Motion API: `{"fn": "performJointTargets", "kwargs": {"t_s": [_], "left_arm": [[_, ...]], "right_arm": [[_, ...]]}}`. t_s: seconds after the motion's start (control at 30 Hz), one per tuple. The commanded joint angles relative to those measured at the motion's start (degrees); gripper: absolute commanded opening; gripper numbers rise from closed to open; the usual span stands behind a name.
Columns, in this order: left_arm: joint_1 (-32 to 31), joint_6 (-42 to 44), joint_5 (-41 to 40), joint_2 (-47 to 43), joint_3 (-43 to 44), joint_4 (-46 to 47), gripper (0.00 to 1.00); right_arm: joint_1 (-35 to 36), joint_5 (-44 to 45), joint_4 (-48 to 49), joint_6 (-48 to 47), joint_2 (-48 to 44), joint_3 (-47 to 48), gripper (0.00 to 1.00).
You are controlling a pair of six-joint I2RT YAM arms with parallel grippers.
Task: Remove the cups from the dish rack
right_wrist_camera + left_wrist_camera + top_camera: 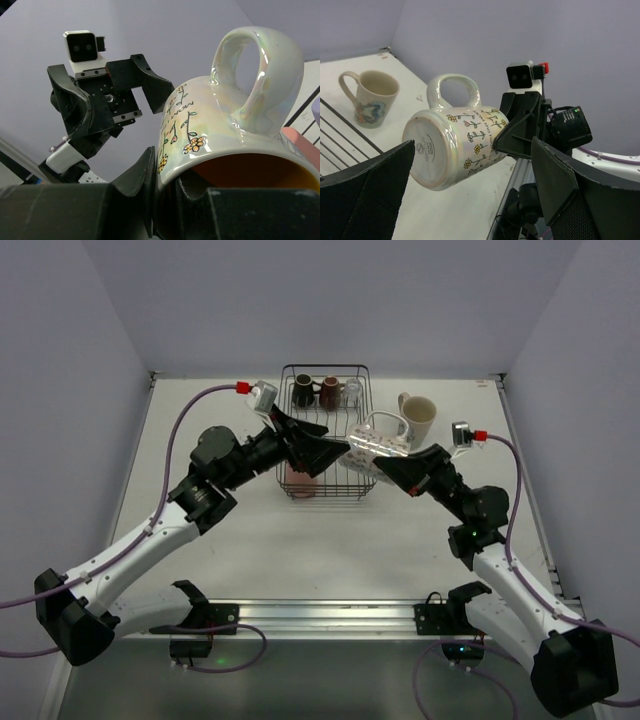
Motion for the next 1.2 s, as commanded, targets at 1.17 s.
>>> {"fn": "performJointTargets", "kwargs": {"t_s": [1.17], "left_arm": [[-0.1, 28.1, -22.1, -14.7, -5.8, -33.4, 1.0]], "right_arm": [[-23.9, 40.4, -77.3, -52.7, 45.4, 58.5, 0.0]]}}
